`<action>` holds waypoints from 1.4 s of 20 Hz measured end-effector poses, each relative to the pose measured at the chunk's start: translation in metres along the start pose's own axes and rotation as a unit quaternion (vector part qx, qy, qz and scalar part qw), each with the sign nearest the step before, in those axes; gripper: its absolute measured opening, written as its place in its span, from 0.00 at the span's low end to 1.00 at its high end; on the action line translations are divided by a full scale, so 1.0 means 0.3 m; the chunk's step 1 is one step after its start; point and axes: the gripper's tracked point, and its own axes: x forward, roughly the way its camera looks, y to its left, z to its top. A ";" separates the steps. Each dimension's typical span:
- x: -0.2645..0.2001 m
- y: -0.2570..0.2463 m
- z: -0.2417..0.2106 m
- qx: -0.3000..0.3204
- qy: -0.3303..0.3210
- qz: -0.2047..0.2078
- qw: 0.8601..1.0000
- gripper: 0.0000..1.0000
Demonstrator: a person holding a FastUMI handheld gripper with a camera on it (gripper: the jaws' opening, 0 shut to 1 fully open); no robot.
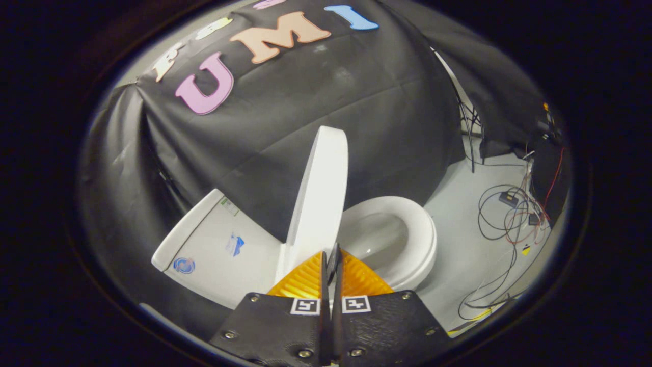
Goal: Open the toilet lid.
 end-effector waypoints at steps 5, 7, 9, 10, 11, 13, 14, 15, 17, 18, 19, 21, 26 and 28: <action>-0.013 0.070 0.016 -0.025 -0.018 0.009 0.999 0.02; -0.016 0.100 0.022 -0.024 -0.024 0.017 0.999 0.01; -0.022 0.121 0.028 -0.023 -0.030 0.021 0.999 0.01; -0.023 0.133 0.031 -0.023 -0.033 0.025 0.999 0.02; -0.021 0.150 0.034 -0.023 -0.036 0.028 0.999 0.02; -0.014 0.191 0.037 -0.026 -0.040 0.032 0.998 0.01; -0.015 0.207 0.038 -0.026 -0.041 0.035 0.998 0.01; -0.012 0.223 0.038 -0.029 -0.042 0.038 0.998 0.02; -0.007 0.246 0.040 -0.038 -0.048 0.037 0.997 0.02; -0.009 0.257 0.042 -0.044 -0.051 0.038 0.997 0.02; -0.010 0.271 0.043 -0.050 -0.053 0.037 0.997 0.02; -0.013 0.303 0.043 -0.063 -0.060 0.036 0.996 0.02; -0.013 0.350 0.038 -0.090 -0.074 0.031 0.993 0.02; -0.008 0.369 0.031 -0.094 -0.075 0.031 0.992 0.02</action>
